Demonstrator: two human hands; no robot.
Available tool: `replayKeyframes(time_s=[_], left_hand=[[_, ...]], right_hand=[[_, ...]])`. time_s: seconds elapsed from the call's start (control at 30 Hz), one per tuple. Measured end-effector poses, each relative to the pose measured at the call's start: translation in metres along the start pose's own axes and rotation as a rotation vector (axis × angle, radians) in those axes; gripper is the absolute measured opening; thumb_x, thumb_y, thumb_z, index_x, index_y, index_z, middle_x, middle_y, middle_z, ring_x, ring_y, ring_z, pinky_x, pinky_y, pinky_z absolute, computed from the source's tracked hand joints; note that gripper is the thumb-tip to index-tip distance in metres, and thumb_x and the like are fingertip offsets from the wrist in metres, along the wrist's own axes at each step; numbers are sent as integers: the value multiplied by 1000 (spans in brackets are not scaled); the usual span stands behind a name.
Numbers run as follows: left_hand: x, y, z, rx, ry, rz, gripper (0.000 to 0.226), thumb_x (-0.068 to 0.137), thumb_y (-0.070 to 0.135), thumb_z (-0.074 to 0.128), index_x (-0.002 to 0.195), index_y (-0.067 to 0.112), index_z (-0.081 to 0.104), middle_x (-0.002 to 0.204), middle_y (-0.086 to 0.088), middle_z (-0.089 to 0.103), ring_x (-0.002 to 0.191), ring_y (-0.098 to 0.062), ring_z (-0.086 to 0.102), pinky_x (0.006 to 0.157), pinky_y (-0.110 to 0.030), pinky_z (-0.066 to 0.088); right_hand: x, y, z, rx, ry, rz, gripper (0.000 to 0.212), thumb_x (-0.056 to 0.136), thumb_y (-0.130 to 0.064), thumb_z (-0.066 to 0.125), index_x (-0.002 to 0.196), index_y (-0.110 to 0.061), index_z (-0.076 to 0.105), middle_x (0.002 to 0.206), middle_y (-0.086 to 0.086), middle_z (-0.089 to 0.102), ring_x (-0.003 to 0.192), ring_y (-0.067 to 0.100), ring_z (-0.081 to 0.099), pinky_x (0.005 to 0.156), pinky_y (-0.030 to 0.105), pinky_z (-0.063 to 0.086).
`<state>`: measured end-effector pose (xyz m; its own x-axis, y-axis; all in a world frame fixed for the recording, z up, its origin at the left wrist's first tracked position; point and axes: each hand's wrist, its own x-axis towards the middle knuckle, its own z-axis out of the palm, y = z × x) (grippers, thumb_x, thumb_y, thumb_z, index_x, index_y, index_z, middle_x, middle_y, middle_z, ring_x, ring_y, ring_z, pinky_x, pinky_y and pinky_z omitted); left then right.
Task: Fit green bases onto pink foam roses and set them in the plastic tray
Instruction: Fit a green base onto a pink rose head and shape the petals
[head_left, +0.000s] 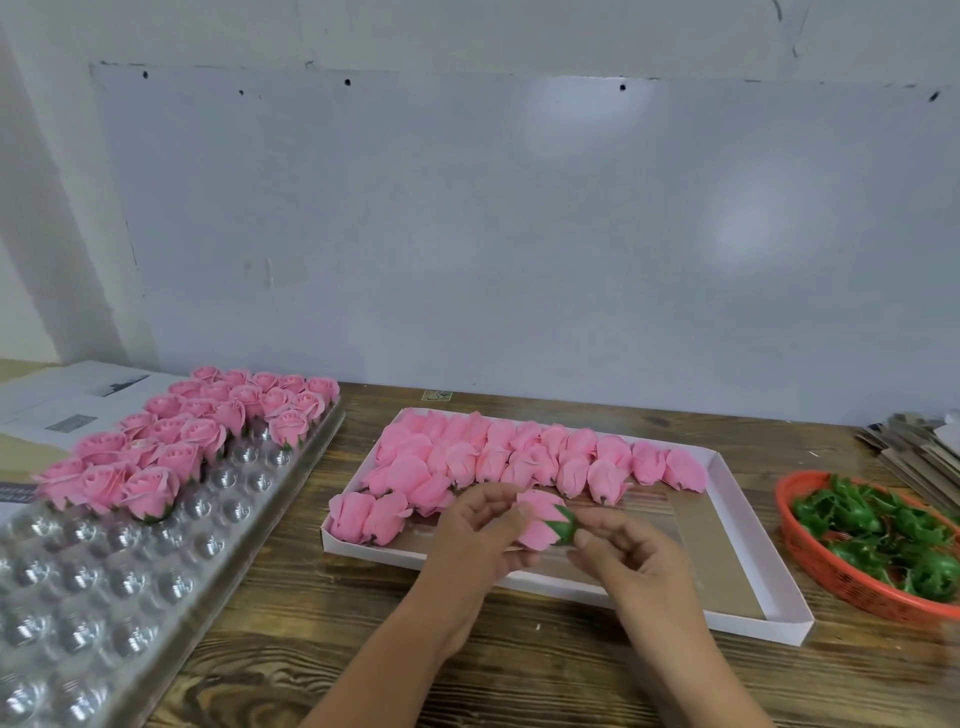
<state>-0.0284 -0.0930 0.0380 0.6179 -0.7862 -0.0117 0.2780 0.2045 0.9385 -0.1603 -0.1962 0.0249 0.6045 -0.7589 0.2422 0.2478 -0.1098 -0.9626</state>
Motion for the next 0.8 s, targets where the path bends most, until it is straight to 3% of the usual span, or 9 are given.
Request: replayKeyframes(time_s=[0.1,0.2,0.37,0.47,0.53,0.63,0.73,0.8], left_hand=[[-1,-5,2,31,-14,31,16,77,22,78,94,22,78,96,-2,78,88,-19,75,71,-30,60],[-1,-9,2,92,3,57,14,85,13,76,86,27,79,89,4,77,86,-16,75,72,-30,61],[1,-9,0,152,46,86,14,87,11,77,97,20,75,93,0,77,86,-15,74,69,-26,60],[1,-8,2,238,66,132,22,85,14,80,102,27,73,97,4,77,92,-13,73,75,-24,59],[-2,-6,4,287,47,181,29,79,28,84,103,38,71,100,12,75,94,-5,70,79,-22,56],[-7,-7,7,393,-42,178,58,61,55,82,115,55,60,115,31,65,108,10,60,89,-21,49],[-10,-9,9,311,-171,119,60,62,50,87,118,48,64,119,19,69,113,-5,64,94,-30,54],[-12,-5,9,274,-204,112,51,66,46,87,114,36,71,116,9,73,107,-11,68,88,-26,55]], right_hand=[[0,2,1,4,35,-30,29,87,13,61,88,-11,77,88,9,77,84,18,73,71,20,57],[0,4,1,5,64,-37,29,86,13,61,86,-10,77,86,9,77,82,18,74,72,20,57],[0,3,1,-31,9,-9,32,87,13,60,98,-14,73,92,3,78,87,13,73,71,18,56],[-1,3,2,-111,-87,12,42,81,8,70,114,-18,65,103,-6,76,99,9,71,80,15,54],[-2,3,4,-155,-111,-18,42,79,4,75,111,-21,69,101,-5,76,97,10,71,78,14,53],[-4,-1,7,136,-172,111,32,79,-9,76,111,-10,72,104,11,75,99,25,72,78,23,57],[-9,-2,10,326,-327,255,31,86,-17,70,115,-6,71,116,20,70,107,28,68,86,32,57],[-11,0,11,349,-364,321,21,86,-13,69,105,-10,75,110,16,72,97,20,70,80,26,57]])
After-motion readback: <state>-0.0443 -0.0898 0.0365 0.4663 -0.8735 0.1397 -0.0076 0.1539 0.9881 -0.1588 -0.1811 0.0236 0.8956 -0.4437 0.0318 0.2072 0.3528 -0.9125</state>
